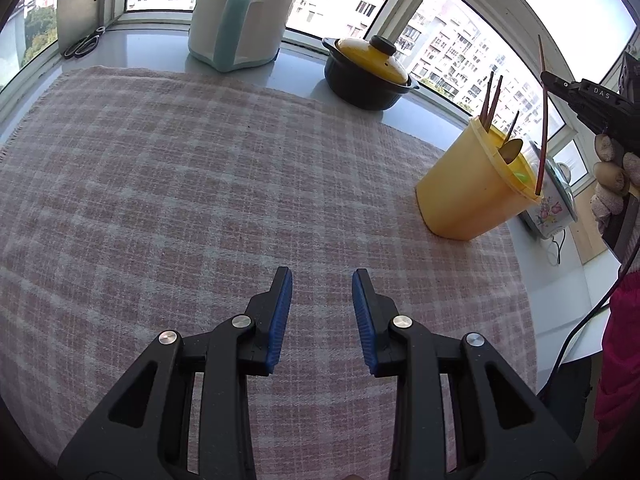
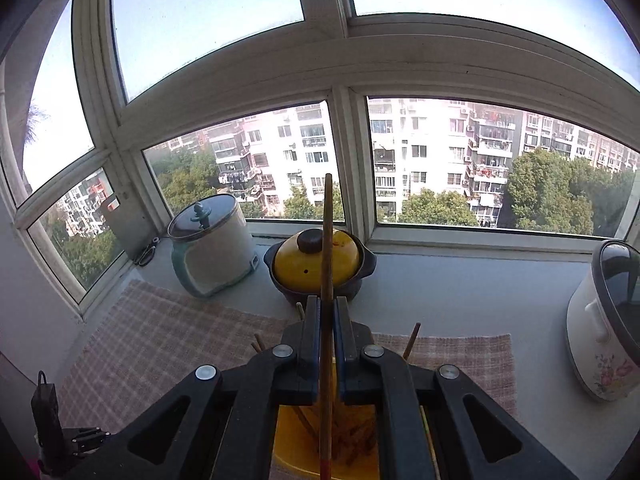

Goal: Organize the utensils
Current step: 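Lift the chopstick with the right gripper and carry it over the yellow container, then lower the chopstick into the yellow container and open the right gripper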

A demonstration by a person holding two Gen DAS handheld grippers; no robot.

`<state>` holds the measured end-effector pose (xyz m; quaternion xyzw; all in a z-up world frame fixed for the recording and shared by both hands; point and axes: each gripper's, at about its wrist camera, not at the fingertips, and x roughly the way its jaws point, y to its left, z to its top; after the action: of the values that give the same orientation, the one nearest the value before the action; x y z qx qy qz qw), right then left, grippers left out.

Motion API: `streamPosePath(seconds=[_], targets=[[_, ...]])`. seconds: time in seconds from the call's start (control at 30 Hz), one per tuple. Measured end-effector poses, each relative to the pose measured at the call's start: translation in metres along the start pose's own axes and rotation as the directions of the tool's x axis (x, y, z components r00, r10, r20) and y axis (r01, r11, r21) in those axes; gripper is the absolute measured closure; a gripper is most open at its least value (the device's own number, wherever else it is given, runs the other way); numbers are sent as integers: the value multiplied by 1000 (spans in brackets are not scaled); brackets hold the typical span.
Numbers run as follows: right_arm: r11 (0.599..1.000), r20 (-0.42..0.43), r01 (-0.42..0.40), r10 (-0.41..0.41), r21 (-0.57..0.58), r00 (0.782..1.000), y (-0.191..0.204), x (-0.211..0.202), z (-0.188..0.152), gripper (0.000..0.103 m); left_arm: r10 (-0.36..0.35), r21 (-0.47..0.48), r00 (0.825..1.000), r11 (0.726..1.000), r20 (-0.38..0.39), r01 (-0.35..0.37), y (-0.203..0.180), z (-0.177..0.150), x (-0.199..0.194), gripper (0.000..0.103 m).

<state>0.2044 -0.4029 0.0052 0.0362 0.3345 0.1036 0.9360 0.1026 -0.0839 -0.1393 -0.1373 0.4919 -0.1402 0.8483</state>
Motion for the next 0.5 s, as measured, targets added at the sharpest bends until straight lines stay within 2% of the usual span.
streamPosePath(seconds=[0.1, 0.3, 0.5], targets=[[999, 1, 32, -32, -16, 999, -7, 9, -2, 99, 4, 4, 1000, 1000, -2, -4, -5, 1, 2, 73], [999, -9, 4, -4, 42, 1000, -26, 22, -5, 99, 10, 21, 1000, 1000, -2, -10, -18, 5, 5, 73], [999, 38, 9, -11, 42, 999, -32, 15, 5, 99, 7, 28, 1000, 1000, -7, -6, -26, 7, 10, 73]])
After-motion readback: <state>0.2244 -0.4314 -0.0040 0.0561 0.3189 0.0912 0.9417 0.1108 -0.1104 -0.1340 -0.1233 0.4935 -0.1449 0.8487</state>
